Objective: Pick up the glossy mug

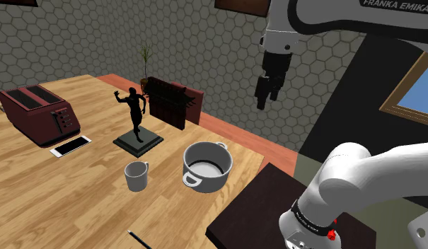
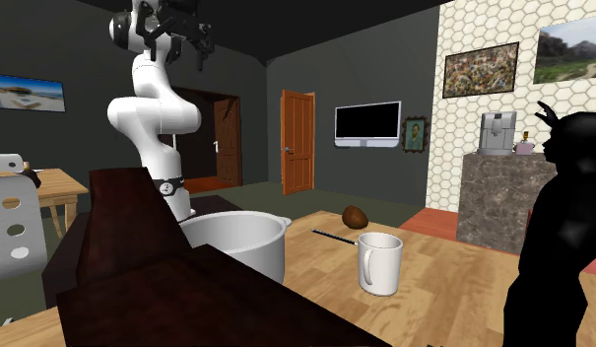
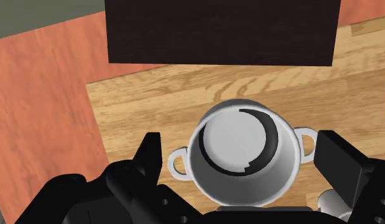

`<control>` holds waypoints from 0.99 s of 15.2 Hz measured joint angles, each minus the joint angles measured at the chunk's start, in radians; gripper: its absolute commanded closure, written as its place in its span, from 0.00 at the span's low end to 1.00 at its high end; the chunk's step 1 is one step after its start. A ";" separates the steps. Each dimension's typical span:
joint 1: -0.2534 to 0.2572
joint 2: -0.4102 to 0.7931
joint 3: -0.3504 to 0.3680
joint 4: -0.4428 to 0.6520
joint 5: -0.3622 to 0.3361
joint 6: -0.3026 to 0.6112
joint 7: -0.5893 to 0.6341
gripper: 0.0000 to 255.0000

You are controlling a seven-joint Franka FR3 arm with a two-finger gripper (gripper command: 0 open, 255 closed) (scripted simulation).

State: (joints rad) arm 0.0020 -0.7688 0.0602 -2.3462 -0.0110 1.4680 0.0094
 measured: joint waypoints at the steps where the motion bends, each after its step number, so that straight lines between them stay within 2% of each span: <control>1: 0.000 0.000 0.000 0.000 0.000 0.000 0.000 0.00; 6: 0.015 0.076 0.056 -0.035 0.037 0.113 0.063 0.00; 15: 0.043 0.319 0.185 -0.019 0.084 0.351 0.212 0.00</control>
State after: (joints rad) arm 0.0446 -0.4502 0.2456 -2.3655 0.0734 1.8186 0.2215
